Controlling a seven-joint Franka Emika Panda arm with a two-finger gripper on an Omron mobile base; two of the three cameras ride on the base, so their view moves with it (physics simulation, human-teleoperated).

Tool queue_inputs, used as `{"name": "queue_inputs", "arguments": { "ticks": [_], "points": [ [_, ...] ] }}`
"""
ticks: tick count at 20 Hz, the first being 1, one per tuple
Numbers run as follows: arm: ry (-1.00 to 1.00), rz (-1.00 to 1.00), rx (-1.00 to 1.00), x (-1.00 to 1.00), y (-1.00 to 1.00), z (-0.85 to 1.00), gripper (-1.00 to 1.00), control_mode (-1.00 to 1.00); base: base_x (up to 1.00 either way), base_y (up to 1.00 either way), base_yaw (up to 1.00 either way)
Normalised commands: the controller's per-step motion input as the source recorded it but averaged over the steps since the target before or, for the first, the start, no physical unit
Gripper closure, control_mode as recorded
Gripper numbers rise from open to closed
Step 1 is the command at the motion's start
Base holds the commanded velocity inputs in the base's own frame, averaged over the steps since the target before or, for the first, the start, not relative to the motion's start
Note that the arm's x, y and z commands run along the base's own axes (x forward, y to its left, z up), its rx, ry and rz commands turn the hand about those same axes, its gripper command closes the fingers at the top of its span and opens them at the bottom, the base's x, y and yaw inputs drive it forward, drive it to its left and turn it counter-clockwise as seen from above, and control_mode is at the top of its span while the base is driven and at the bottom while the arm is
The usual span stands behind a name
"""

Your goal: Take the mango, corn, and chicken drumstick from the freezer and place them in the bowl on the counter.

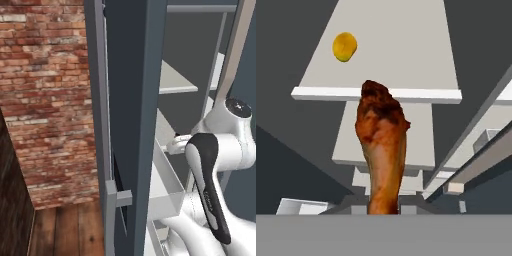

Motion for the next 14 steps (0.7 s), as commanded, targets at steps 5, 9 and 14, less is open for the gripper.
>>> {"name": "queue_inputs", "arguments": {
  "ticks": [5,9,14],
  "points": [
    [0.10,-0.07,-0.04,-0.61,0.00,0.60,1.00,-1.00,0.00,0.00,0.00],
    [0.03,-0.02,-0.05,-0.53,0.00,0.44,1.00,-1.00,0.00,0.00,0.00],
    [0.00,0.00,-0.05,-0.51,0.00,0.20,1.00,-1.00,0.00,0.00,0.00]
  ]
}}
